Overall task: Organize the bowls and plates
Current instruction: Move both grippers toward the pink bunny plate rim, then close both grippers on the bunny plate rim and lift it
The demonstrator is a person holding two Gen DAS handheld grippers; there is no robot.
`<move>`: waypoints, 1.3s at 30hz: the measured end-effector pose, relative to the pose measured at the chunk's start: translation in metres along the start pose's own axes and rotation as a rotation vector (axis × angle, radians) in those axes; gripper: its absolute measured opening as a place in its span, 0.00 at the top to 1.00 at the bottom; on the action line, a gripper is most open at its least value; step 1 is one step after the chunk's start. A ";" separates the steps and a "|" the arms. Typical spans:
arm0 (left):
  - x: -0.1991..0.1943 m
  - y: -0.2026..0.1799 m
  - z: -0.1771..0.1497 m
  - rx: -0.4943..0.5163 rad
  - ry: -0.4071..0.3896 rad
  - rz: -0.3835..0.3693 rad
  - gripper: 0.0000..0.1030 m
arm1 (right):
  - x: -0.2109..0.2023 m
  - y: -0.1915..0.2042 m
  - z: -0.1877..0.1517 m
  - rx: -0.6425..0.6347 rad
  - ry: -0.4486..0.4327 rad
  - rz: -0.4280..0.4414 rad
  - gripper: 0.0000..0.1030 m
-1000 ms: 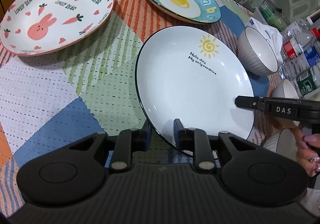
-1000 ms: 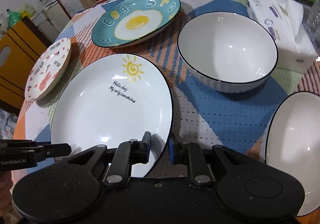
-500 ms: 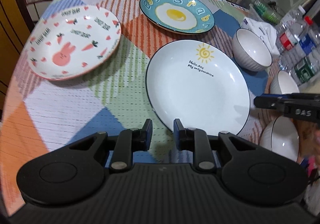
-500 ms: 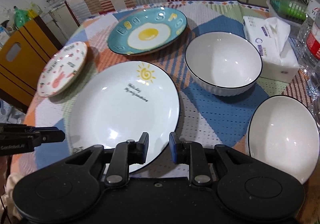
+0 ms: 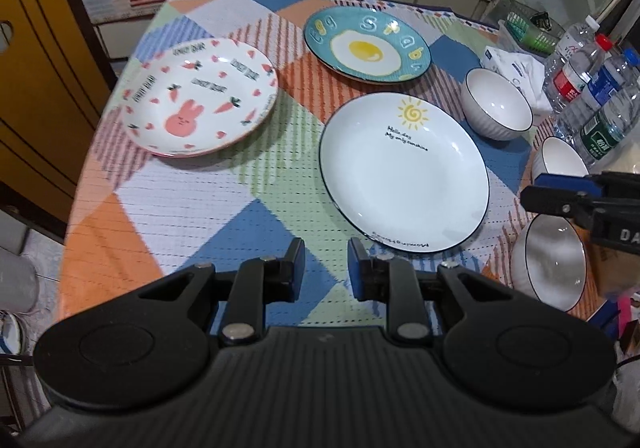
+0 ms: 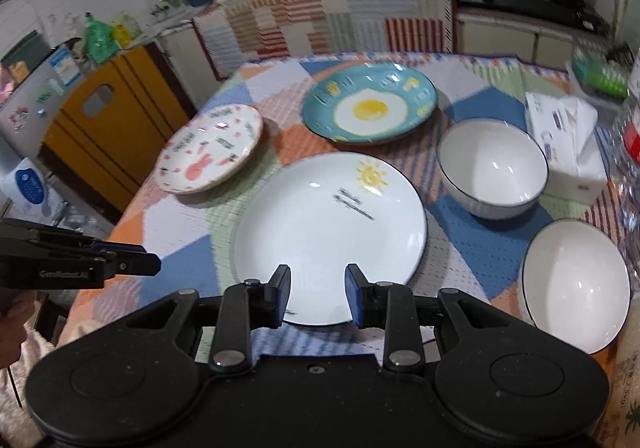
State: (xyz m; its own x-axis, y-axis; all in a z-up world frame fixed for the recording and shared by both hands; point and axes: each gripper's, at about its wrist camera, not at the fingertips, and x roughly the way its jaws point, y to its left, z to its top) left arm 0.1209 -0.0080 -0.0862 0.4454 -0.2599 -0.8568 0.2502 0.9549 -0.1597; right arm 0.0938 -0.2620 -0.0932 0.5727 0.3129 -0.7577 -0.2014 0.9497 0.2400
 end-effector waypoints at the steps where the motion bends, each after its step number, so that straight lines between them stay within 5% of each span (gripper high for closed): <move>1: -0.006 0.001 -0.001 0.002 -0.009 0.007 0.79 | -0.004 0.004 0.001 -0.011 -0.012 0.005 0.65; 10: -0.042 0.023 0.000 0.019 -0.086 0.049 0.73 | -0.034 0.037 0.017 -0.074 -0.115 0.059 0.49; 13: -0.041 0.041 0.003 0.036 -0.154 0.089 0.59 | -0.024 0.048 0.023 -0.102 -0.144 0.096 0.39; 19: -0.027 0.087 0.020 0.068 -0.180 0.109 0.58 | 0.005 0.065 0.029 -0.088 -0.222 0.100 0.37; 29: -0.010 0.129 0.065 0.144 -0.289 0.112 0.28 | 0.036 0.099 0.072 -0.216 -0.278 0.078 0.37; 35: 0.020 0.153 0.079 0.121 -0.290 0.057 0.19 | 0.078 0.103 0.100 -0.263 -0.176 0.028 0.37; 39: 0.045 0.171 0.086 0.097 -0.201 0.000 0.21 | 0.112 0.098 0.112 -0.232 -0.111 0.050 0.37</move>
State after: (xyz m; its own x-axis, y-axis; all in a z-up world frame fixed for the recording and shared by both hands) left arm 0.2573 0.1311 -0.1103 0.6058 -0.2923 -0.7399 0.3270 0.9394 -0.1034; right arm 0.2273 -0.1319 -0.0862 0.6388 0.3709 -0.6741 -0.4012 0.9082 0.1195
